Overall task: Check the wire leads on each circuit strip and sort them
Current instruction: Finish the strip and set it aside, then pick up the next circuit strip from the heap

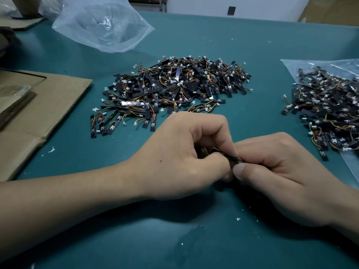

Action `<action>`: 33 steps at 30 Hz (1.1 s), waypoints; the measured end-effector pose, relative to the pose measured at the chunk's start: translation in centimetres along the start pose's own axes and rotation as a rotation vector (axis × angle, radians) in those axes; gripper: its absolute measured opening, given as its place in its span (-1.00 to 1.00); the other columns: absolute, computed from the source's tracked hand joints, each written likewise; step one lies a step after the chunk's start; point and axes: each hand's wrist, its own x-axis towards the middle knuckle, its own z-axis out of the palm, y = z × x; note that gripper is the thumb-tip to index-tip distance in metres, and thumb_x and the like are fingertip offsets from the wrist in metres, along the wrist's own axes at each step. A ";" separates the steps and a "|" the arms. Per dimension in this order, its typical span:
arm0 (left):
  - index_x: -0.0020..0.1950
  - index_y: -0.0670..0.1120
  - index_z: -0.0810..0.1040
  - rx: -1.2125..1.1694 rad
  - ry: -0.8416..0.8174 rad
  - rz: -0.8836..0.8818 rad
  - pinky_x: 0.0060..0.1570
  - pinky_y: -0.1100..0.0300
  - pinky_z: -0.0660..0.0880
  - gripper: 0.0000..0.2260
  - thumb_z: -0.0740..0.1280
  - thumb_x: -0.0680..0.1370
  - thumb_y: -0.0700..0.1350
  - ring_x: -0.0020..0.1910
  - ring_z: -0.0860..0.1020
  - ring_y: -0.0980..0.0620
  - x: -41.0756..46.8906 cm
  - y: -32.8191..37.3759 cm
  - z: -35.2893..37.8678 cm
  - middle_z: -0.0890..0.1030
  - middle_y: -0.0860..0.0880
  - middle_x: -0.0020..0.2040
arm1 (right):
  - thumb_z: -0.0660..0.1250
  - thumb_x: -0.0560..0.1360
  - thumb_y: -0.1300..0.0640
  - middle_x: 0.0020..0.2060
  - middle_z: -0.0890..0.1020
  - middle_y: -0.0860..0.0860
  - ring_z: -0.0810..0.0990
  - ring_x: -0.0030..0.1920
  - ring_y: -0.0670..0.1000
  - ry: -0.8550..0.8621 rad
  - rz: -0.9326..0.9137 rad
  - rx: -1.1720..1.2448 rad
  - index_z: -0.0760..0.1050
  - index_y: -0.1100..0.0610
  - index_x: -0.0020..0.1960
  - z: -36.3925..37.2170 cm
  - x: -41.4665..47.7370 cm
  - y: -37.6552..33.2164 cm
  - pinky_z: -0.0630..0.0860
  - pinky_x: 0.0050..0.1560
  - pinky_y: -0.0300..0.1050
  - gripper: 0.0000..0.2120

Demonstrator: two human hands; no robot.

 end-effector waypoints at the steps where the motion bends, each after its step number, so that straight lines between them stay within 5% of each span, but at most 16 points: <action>1: -0.20 -0.17 0.59 -0.004 0.001 0.000 -0.46 -0.01 0.55 -0.89 0.30 0.37 -0.33 -0.36 0.66 -0.14 0.0 0.0 0.0 0.71 -0.05 -0.32 | 0.20 0.54 0.06 -0.38 0.49 0.00 0.50 -0.33 0.02 0.002 0.001 0.005 0.56 0.12 -0.24 0.0 0.0 0.0 0.46 -0.28 0.07 -0.74; 11: -0.20 -0.17 0.58 -0.012 -0.021 -0.016 -0.43 0.10 0.56 -0.85 0.27 0.38 -0.37 -0.40 0.62 0.06 0.1 0.0 -0.1 0.70 -0.02 -0.34 | 0.23 0.57 0.09 -0.38 0.49 -0.02 0.50 -0.34 0.01 0.009 -0.001 -0.005 0.58 0.11 -0.22 0.1 0.0 0.0 0.47 -0.28 0.07 -0.75; 18: -0.17 -0.12 0.58 0.029 0.002 0.022 -0.43 -0.01 0.54 -0.86 0.28 0.39 -0.31 -0.37 0.62 -0.15 0.1 -0.3 0.1 0.68 -0.01 -0.34 | 0.18 0.58 0.04 -0.39 0.47 0.03 0.48 -0.35 0.09 0.007 -0.012 0.020 0.55 0.22 -0.25 0.1 -0.1 0.3 0.45 -0.29 0.10 -0.65; 23: -0.16 -0.18 0.58 -0.013 -0.012 -0.015 -0.39 0.18 0.57 -0.85 0.26 0.39 -0.35 -0.39 0.63 0.03 0.1 -0.2 0.1 0.69 -0.01 -0.35 | 0.17 0.60 0.03 -0.39 0.48 0.01 0.49 -0.35 0.06 0.018 -0.006 0.011 0.56 0.19 -0.24 0.1 -0.1 0.3 0.46 -0.28 0.09 -0.64; 33: -0.21 -0.17 0.55 -0.102 -0.020 -0.040 -0.39 0.22 0.54 -0.84 0.26 0.38 -0.39 -0.45 0.57 0.12 0.0 0.1 -0.1 0.66 -0.03 -0.39 | 0.16 0.61 0.02 -0.41 0.47 0.03 0.48 -0.37 0.07 0.009 -0.046 -0.029 0.56 0.18 -0.25 0.1 -0.1 0.3 0.44 -0.32 0.10 -0.63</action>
